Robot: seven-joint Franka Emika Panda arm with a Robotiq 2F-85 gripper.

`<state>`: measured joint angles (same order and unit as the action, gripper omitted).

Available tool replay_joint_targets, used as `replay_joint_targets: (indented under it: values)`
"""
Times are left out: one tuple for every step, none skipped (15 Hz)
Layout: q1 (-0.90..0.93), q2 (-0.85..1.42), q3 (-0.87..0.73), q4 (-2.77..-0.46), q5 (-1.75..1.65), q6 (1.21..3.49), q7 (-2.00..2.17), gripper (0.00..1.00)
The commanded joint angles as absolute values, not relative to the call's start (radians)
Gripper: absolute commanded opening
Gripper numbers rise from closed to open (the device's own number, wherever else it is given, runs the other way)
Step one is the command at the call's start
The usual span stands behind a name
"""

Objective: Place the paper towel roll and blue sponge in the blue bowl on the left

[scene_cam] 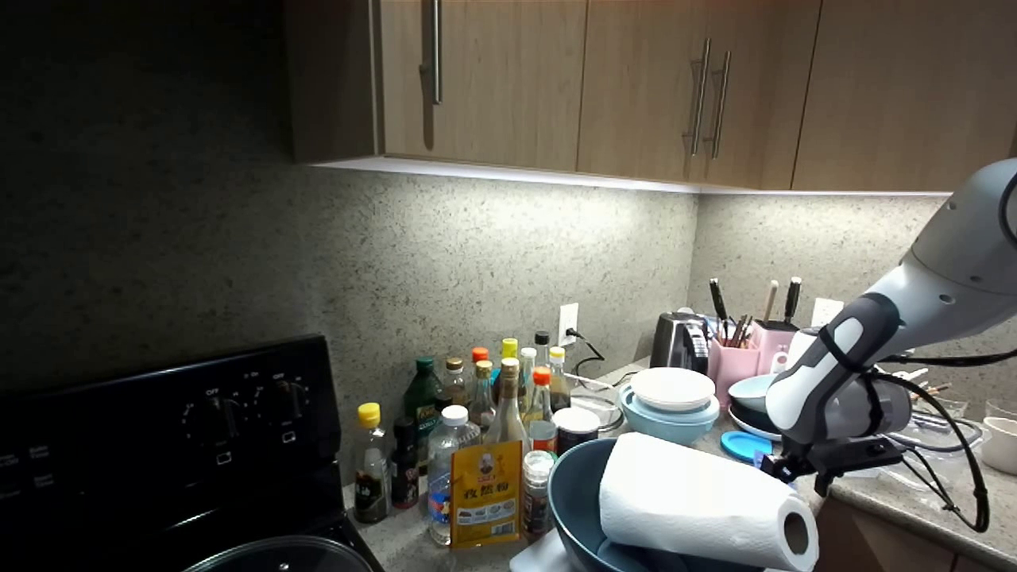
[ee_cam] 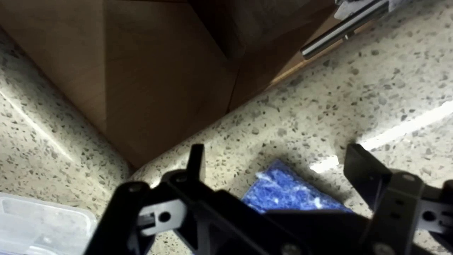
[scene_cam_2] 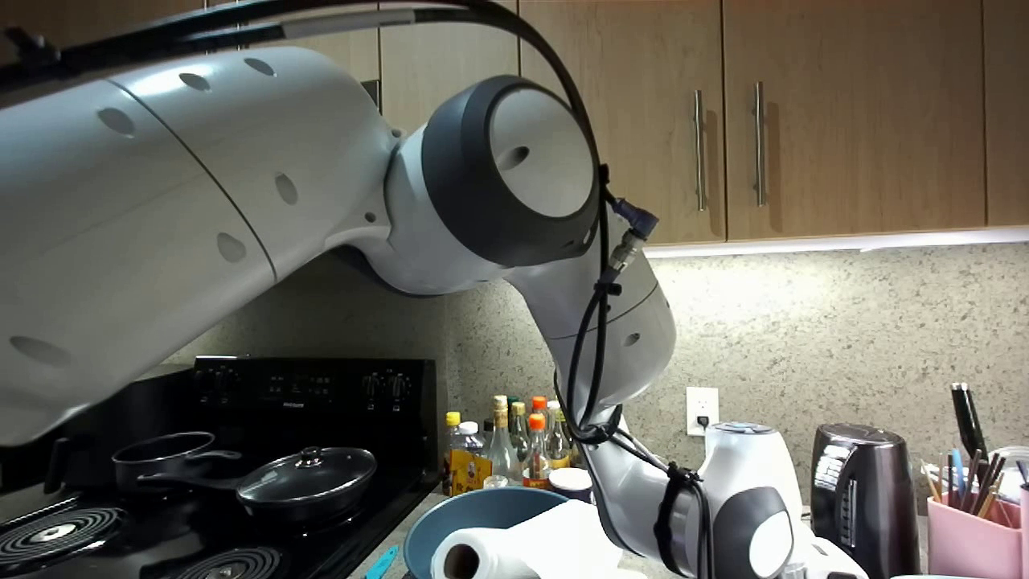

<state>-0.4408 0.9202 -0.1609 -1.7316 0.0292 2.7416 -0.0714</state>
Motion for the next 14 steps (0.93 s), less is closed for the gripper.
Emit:
replay_joint_targets:
  values:
    - [-0.437, 0.924, -0.166, -1.725, 0.039, 2.737, -0.078, 1.0]
    - [-0.437, 0.925, -0.166, -1.725, 0.039, 2.737, -0.078, 1.0]
    - [-0.437, 0.925, -0.166, -1.725, 0.039, 2.737, -0.078, 1.0]
    - [-0.435, 0.931, -0.172, -1.718, 0.037, 2.736, -0.074, 1.0]
    - [-0.44, 0.932, -0.17, -1.716, 0.036, 2.734, -0.081, 1.0]
    - [-0.441, 0.935, -0.172, -1.713, 0.032, 2.731, -0.085, 1.0]
    - [-0.434, 0.937, -0.187, -1.711, 0.023, 2.72, -0.083, 1.0]
    - [-0.442, 0.936, -0.184, -1.71, 0.025, 2.721, -0.09, 1.0]
    - [-0.446, 0.938, -0.186, -1.704, 0.025, 2.716, -0.093, 1.0]
    - [-0.448, 0.939, -0.189, -1.698, 0.024, 2.715, -0.095, 1.0]
    - [-0.455, 0.939, -0.183, -1.691, 0.027, 2.714, -0.102, 1.0]
    - [-0.456, 0.941, -0.183, -1.681, 0.026, 2.713, -0.103, 1.0]
    - [-0.455, 0.944, -0.184, -1.675, 0.025, 2.71, -0.103, 1.0]
    - [-0.451, 0.949, -0.19, -1.667, 0.022, 2.703, -0.098, 1.0]
